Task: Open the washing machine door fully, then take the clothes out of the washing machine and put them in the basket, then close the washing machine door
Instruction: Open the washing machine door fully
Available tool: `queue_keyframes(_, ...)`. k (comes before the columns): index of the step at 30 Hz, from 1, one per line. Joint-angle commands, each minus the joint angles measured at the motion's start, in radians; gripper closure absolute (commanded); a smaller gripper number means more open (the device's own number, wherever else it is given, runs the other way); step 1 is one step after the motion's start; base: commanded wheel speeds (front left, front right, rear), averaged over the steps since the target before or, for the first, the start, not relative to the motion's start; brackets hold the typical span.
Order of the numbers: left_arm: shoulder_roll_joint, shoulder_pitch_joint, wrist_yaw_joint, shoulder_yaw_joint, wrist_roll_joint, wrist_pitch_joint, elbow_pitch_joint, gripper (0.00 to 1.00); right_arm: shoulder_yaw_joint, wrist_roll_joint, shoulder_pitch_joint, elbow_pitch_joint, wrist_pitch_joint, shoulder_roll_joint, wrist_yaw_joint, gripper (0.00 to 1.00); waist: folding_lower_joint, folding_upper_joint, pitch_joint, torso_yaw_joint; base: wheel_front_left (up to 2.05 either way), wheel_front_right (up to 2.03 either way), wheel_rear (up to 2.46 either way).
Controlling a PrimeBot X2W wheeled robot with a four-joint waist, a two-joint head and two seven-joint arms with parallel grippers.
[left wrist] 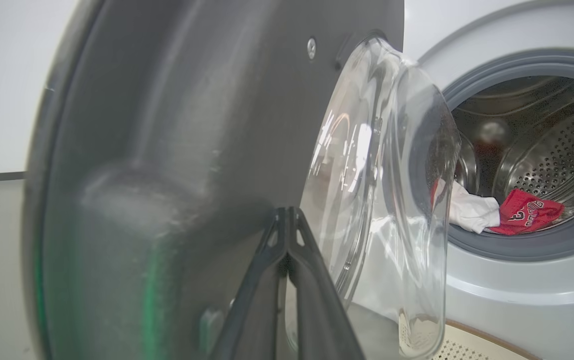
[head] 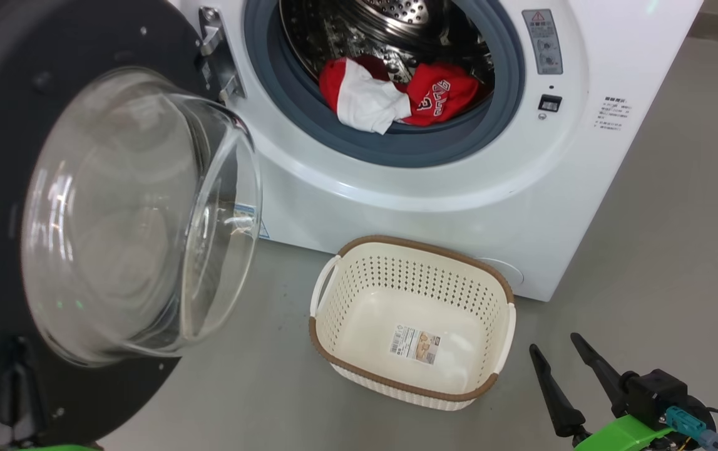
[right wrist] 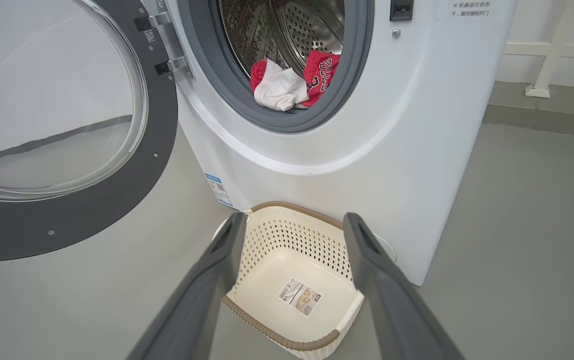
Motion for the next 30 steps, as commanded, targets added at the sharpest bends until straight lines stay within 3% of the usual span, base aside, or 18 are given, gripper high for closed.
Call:
queue_keyframes(1, 0.025, -0.059, -0.002, 0.074, 0.014, -0.006, -0.014, 1.0, 0.021, -0.012, -0.039, -0.028, -0.012, -0.019, 0.007, 0.0, 0.0, 0.0, 0.018, -0.004, 0.0, 0.0, 0.0)
queue_keyframes(18, 0.068, -0.243, -0.055, 0.348, 0.078, -0.006, 0.127, 1.0, 0.027, -0.018, -0.084, -0.034, -0.012, -0.044, 0.007, 0.0, 0.0, 0.0, 0.095, -0.031, 0.0, 0.0, 0.0)
queue_keyframes(30, 0.127, -0.338, -0.087, 0.459, 0.119, -0.006, 0.236, 1.0, 0.027, -0.023, -0.097, -0.041, -0.012, -0.047, 0.007, 0.0, 0.0, 0.0, 0.131, -0.037, 0.0, 0.0, 0.0)
